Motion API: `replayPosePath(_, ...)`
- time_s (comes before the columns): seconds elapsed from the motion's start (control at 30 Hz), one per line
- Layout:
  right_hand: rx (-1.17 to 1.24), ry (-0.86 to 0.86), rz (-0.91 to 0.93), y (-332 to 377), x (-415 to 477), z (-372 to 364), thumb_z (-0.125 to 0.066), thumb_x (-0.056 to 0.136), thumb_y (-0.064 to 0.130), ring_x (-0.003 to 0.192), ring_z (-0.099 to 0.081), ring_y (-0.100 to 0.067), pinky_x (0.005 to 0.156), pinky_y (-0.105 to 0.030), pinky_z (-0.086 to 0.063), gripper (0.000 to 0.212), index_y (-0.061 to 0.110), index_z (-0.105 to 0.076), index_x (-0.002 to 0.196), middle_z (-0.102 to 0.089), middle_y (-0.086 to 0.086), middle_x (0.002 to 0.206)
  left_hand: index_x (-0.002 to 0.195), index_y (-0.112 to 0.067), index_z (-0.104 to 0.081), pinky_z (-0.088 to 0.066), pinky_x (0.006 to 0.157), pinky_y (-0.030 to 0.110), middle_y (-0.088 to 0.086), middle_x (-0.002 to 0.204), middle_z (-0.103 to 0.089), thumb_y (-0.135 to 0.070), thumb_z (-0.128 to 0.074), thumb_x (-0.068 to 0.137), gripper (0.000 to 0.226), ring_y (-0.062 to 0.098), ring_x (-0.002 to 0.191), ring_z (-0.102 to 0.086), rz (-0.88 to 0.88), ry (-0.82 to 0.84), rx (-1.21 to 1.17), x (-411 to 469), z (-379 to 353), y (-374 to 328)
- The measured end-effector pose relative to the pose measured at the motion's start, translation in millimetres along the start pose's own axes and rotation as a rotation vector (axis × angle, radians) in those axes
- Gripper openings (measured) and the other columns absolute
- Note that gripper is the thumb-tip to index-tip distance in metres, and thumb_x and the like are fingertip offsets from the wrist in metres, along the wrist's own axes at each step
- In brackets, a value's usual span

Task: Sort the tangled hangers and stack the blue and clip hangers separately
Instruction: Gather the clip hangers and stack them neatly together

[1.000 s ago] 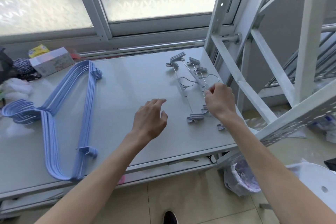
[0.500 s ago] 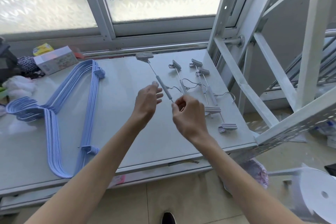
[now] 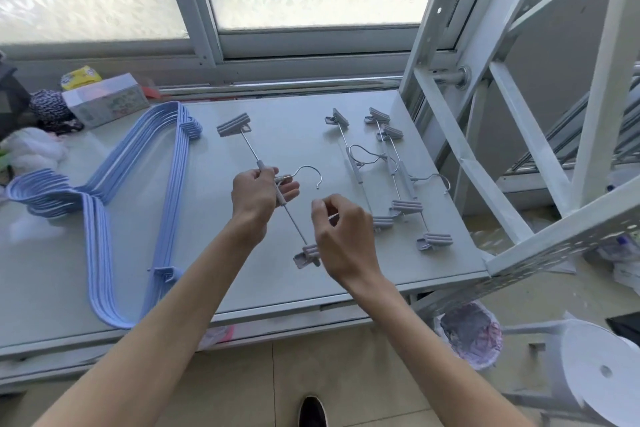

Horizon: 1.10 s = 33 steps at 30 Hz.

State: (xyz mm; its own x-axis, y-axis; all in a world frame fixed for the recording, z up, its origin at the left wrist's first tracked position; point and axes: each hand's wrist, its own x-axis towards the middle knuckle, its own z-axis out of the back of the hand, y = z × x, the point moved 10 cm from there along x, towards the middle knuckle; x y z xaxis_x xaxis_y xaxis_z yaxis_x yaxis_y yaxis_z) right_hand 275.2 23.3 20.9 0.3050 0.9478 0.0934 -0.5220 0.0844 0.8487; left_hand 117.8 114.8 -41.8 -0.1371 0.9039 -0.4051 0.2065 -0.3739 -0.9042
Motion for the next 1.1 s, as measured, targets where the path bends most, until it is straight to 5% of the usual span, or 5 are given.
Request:
replayPosePath(0.23, -0.221, -0.281, -0.250, -74, 53, 91, -0.054, 0.089, 0.014, 0.087, -0.064, -0.030, 0.074, -0.031, -0.046, 0.017, 0.009, -0.070, 0.090, -0.072, -0.011, 0.089, 0.098, 0.004, -0.052, -0.059, 0.060, 0.029, 0.026, 0.089, -0.066, -0.005, -0.049, 0.096, 0.009, 0.034, 0.075, -0.072, 0.141, 0.133, -0.254, -4, 5, 3)
replayPosePath(0.57, -0.369, -0.106, -0.355, -109, 107, 80, -0.075, 0.076, 0.020, 0.084, -0.067, -0.032, 0.071, -0.028, -0.047, 0.019, 0.001, -0.073, 0.077, -0.073, -0.018, 0.082, 0.089, -0.006, -0.049, -0.058, 0.066, 0.024, 0.026, 0.101, -0.069, 0.008, -0.062, 0.085, 0.019, 0.033, 0.091, -0.072, 0.172, 0.353, -0.191, -20, -4, 11)
replayPosePath(0.7, -0.409, -0.042, -0.385, -114, 108, 68, -0.061, 0.069, 0.000, 0.071, -0.059, -0.032, 0.067, -0.034, -0.050, 0.006, -0.003, -0.067, 0.068, -0.061, -0.019, 0.068, 0.094, -0.005, -0.049, -0.059, 0.069, 0.026, 0.026, 0.102, -0.069, 0.007, -0.060, 0.087, 0.018, 0.035, 0.096, -0.070, 0.203, 0.384, -0.224, -18, -9, 16)
replayPosePath(1.0, -0.286, -0.168, -0.285, -99, 101, 81, -0.057, 0.071, -0.004, 0.081, -0.065, -0.039, 0.067, -0.038, -0.055, 0.013, -0.009, -0.069, 0.073, -0.069, -0.025, 0.078, 0.105, 0.007, -0.061, -0.060, 0.073, 0.030, 0.021, 0.094, -0.072, 0.006, -0.060, 0.088, 0.017, 0.031, 0.088, -0.072, 0.252, 0.360, -0.186, -11, -14, 26)
replayPosePath(1.1, -0.231, -0.169, -0.261, -91, 98, 84, -0.061, 0.077, 0.001, 0.075, -0.065, -0.029, 0.060, -0.023, -0.049, 0.011, -0.002, -0.072, 0.079, -0.071, -0.014, 0.076, 0.104, 0.008, -0.060, -0.060, 0.070, 0.030, 0.021, 0.091, -0.073, 0.008, -0.058, 0.088, 0.016, 0.030, 0.084, -0.073, 0.260, 0.332, -0.174, -6, -18, 27)
